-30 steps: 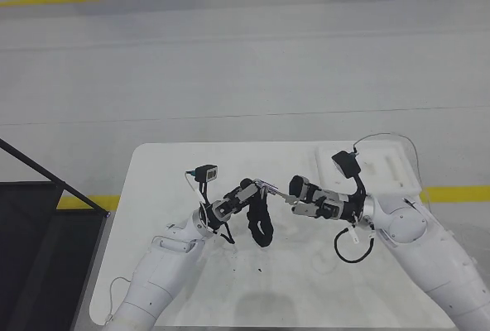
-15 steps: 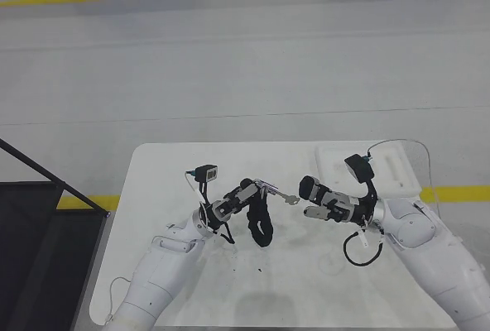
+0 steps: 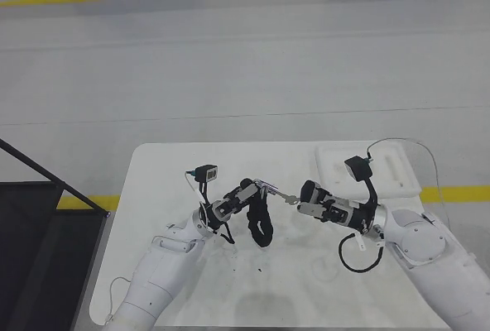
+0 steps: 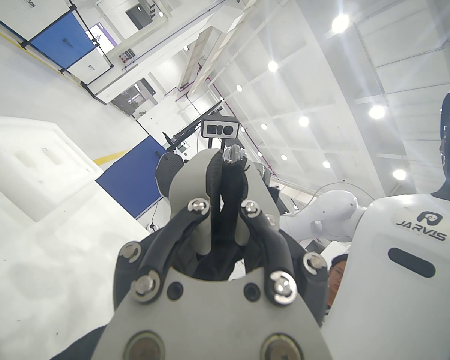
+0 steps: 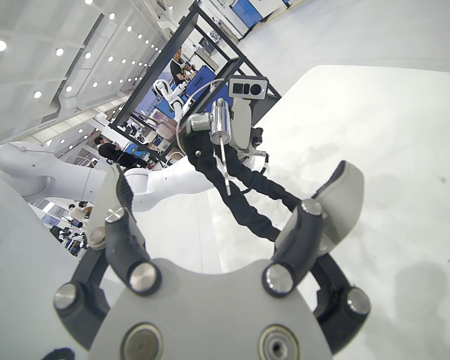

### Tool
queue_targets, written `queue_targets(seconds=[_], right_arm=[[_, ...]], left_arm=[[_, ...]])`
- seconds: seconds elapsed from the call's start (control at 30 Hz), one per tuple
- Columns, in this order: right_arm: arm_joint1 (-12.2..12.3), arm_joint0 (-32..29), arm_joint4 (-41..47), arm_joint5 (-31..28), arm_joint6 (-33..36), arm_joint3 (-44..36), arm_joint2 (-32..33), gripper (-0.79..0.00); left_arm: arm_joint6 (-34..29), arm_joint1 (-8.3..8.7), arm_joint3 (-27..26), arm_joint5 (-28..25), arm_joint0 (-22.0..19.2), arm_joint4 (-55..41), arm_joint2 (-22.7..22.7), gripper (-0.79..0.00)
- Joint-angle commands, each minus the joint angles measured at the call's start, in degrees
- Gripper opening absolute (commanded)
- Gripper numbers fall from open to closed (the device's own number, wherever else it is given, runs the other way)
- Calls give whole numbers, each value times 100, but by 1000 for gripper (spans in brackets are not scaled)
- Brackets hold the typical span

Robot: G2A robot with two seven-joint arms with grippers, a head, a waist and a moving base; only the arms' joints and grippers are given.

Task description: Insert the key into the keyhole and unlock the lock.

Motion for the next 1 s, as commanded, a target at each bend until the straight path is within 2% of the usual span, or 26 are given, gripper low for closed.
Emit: queue_targets(seconds=[0.0,0.43,0.97], right_arm=[[6,-69,-49,110,-20,-103,48,0],[6,-268,-287,562,145,-744,101,0],[-51,-180,-387,739,195,-823,22,0]], left_arm=[[0,0,0,0,0,0,0,-785],[0,0,0,0,0,0,0,-785],[0,0,0,0,0,0,0,-785]])
